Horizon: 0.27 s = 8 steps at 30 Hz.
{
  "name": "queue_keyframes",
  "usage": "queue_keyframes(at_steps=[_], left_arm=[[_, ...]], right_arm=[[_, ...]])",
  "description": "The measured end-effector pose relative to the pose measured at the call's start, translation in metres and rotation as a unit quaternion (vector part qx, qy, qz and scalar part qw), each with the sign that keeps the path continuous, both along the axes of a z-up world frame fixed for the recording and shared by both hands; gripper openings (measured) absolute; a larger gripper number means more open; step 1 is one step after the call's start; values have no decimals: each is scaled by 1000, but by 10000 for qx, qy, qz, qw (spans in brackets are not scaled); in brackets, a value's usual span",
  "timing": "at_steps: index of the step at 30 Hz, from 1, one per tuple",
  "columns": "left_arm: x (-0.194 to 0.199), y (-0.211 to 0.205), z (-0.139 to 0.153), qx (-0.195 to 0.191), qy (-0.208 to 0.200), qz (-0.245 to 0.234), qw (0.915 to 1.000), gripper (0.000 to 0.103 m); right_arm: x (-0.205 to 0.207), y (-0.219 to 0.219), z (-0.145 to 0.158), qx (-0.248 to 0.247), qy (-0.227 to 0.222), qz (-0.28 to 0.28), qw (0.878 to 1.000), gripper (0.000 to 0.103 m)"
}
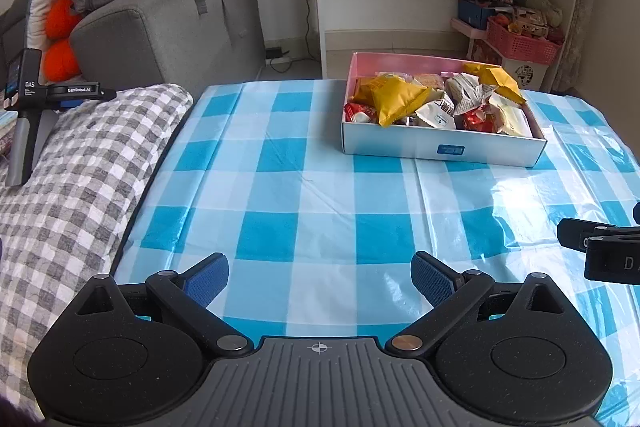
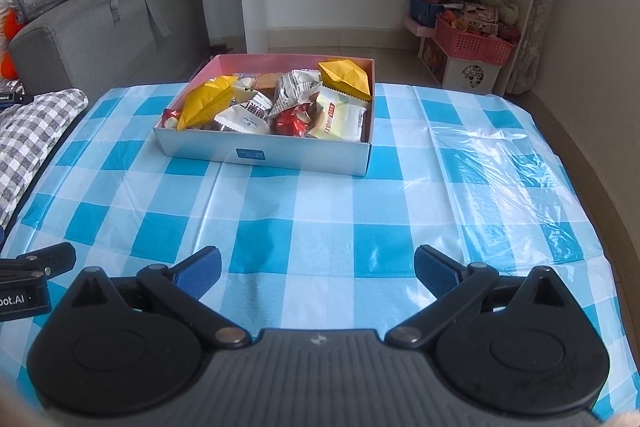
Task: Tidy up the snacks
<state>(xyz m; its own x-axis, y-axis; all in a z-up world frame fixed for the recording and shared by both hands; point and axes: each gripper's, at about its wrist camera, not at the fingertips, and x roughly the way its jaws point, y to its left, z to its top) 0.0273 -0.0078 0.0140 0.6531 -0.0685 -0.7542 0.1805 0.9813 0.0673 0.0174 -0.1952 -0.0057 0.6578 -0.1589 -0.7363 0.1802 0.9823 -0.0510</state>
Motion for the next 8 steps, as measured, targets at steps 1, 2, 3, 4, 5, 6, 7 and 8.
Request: queue_keyframes(at_steps=[1, 2, 3, 4, 5, 6, 7, 8], left_arm=[[0, 0, -1, 12, -5, -7, 10000, 99], [1, 0, -1, 23, -6, -11, 10000, 99], [2, 0, -2, 24, 3, -11, 10000, 99], [2, 0, -2, 26, 15, -7, 10000, 99], [3, 0, -3, 30, 30, -3, 10000, 99], [3, 1, -3, 29, 42, -4, 10000, 99], [4, 1, -4, 26, 55, 0, 10000, 99], [4, 2, -4, 21, 75, 6, 10000, 99]], right_arm=[[1, 1, 0, -20, -3, 16, 10000, 103], [1, 2, 0, -29, 0, 28, 10000, 103], [1, 2, 0, -33, 5, 34, 10000, 103], [1, 2, -1, -31, 9, 33, 10000, 103], [2, 2, -1, -27, 15, 42, 10000, 103], [3, 3, -1, -30, 20, 50, 10000, 103], [3, 3, -2, -38, 20, 57, 10000, 103], [3, 3, -2, -48, 22, 63, 10000, 103]])
